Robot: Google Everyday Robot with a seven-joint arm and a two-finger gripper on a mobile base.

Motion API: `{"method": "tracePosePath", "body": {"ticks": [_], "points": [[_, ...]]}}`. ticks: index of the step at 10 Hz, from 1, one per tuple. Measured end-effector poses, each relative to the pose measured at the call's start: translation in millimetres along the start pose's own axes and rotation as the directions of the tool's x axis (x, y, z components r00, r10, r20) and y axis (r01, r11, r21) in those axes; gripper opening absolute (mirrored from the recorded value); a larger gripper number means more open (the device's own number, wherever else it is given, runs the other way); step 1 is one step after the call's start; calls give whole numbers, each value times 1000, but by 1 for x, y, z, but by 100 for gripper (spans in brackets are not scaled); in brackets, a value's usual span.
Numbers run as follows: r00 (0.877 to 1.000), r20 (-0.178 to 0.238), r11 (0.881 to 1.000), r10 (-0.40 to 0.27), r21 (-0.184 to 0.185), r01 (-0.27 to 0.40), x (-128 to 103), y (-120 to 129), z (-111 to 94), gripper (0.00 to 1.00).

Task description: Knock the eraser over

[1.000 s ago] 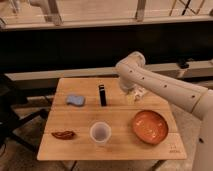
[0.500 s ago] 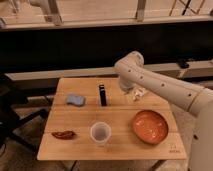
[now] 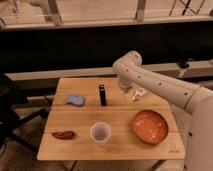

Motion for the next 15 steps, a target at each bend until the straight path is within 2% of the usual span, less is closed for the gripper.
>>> {"method": "tracePosePath", "body": {"ticks": [15], "points": [[999, -7, 999, -41, 4, 41, -7, -22, 11, 80]]}}
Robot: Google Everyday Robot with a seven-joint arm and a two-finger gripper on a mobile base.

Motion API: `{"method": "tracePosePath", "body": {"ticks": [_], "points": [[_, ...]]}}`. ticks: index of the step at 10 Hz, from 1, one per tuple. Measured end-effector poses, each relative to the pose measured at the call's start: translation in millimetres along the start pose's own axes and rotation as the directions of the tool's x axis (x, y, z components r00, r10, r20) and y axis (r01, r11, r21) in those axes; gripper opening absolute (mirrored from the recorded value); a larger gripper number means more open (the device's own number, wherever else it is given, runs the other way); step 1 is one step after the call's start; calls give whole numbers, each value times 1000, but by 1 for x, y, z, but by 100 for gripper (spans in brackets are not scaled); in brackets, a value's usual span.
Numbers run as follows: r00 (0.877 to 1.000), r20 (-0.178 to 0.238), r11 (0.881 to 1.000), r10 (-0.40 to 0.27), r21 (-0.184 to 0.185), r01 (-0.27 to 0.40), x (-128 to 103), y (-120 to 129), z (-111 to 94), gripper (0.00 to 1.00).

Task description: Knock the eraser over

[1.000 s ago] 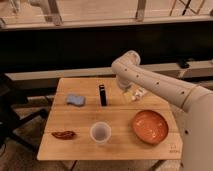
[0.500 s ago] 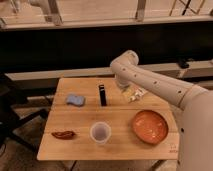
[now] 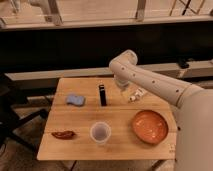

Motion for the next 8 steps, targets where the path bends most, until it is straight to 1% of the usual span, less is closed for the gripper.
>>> {"method": "tracePosePath", "body": {"ticks": [8], "points": [[1000, 6, 1000, -21, -3, 21, -3, -8, 5, 78]]}}
